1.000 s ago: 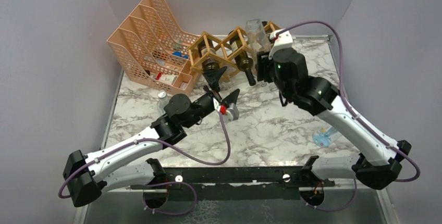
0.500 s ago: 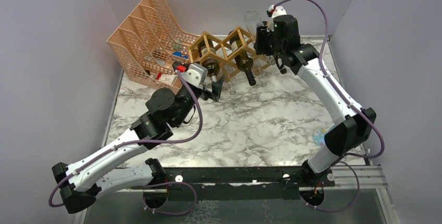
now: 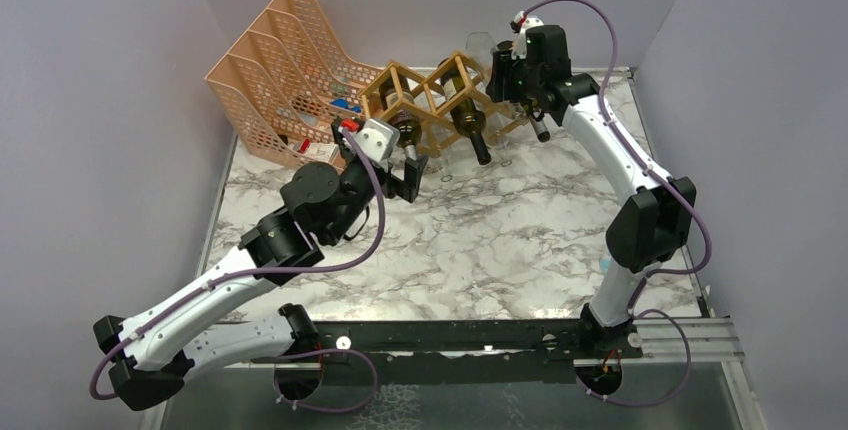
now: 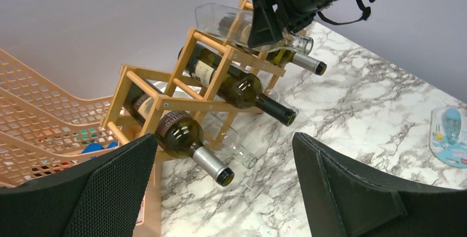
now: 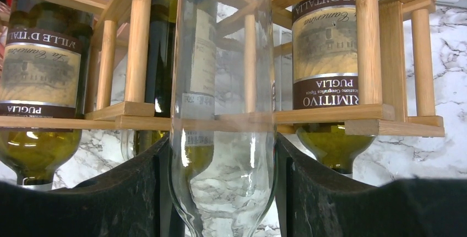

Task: Put the wine bottle on the wine rack

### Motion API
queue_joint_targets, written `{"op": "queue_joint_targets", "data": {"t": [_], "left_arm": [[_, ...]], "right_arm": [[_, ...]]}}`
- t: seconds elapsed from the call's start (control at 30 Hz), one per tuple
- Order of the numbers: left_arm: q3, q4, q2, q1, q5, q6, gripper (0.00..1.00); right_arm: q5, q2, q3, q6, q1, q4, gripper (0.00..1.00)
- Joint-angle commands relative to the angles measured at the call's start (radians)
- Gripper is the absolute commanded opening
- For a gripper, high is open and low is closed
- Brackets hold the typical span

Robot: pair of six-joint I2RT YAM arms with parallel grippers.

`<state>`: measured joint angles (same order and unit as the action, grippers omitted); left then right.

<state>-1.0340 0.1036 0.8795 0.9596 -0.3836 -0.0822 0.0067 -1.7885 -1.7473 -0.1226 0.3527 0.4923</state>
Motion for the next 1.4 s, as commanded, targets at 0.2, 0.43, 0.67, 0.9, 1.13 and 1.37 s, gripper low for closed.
{"op": "queue_joint_targets", "data": {"t": [0.2, 0.43, 0.67, 0.9, 1.13, 1.37], "left_arm": [[-0.057, 0.071, 0.041, 0.000, 0.023, 0.006, 0.99], [-0.053, 0.068, 0.045, 0.001, 0.016, 0.008, 0.99], [-0.056, 0.075, 0.057, 0.001, 0.023, 0.007, 0.99], [-0.067, 0.078, 0.065, 0.001, 0.017, -0.005, 0.99], [-0.101, 0.098, 0.091, -0.001, 0.004, 0.000, 0.99], [-0.116, 0.093, 0.096, -0.001, -0.010, -0.007, 0.99]], "right_arm": [[-0.066, 0.004, 0.001, -0.012, -0.016, -0.089, 0.26], [-0.070, -0.019, -0.001, -0.006, -0.021, -0.061, 0.46], [-0.077, -0.022, 0.006, -0.015, -0.023, -0.039, 0.63], [-0.057, -0.004, 0.017, -0.003, -0.025, -0.044, 0.77], [-0.042, 0.044, 0.030, 0.007, -0.025, -0.050, 0.80], [-0.042, 0.107, 0.045, 0.026, -0.026, -0.052, 0.80]]}}
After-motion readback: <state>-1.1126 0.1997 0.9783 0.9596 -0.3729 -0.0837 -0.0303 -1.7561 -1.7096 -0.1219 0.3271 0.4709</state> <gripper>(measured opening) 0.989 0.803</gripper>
